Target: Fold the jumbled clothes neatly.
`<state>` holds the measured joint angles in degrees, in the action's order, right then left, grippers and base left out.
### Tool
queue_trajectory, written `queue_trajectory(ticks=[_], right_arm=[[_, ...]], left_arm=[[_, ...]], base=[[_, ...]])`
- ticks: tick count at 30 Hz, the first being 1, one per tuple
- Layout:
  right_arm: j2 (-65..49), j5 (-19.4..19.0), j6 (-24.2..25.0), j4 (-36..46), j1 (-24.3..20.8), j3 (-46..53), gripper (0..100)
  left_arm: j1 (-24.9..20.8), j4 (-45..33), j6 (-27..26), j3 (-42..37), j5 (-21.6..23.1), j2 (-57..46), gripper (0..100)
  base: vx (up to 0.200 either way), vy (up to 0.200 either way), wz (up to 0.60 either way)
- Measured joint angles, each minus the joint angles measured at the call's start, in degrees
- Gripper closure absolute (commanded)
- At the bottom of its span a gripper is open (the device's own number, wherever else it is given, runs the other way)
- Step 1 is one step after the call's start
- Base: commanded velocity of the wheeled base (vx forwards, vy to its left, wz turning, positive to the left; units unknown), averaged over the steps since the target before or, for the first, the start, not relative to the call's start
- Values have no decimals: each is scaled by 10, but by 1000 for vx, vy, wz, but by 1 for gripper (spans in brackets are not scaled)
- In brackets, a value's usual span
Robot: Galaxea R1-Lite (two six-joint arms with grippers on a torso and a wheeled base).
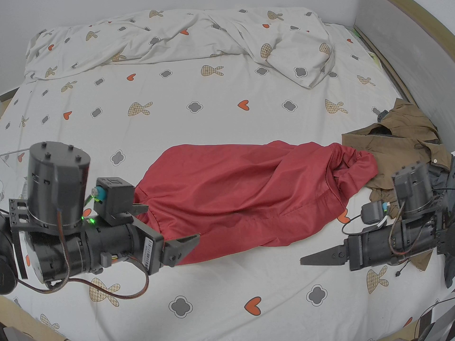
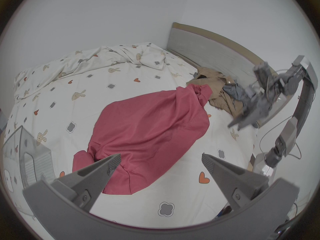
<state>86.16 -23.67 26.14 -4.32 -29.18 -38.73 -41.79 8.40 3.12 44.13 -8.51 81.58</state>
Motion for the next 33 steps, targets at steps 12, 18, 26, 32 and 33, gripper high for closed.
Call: queue_trajectory(ticks=[12,18,26,32,33], right_arm=[[143,27,-16,-66,-14,-26,0],[198,115,-49,-131,-17,-40,0],[225,163,-117,-198,-21,-45,0],[234,212,-150,-237,-26,-55,0],[235,213,-150,-241,-29,-56,0]], left_arm=[[80,0,30,-4,3,-61,0],[85,0,30,-6,3,-71,0],[86,0,30,-8,4,-77,0],[87,0,30,-9,4,-79,0],[87,0,30,-11,4,-79,0]], base=[[0,0,0],[0,0,0],[0,0,0],[0,0,0],[0,0,0]])
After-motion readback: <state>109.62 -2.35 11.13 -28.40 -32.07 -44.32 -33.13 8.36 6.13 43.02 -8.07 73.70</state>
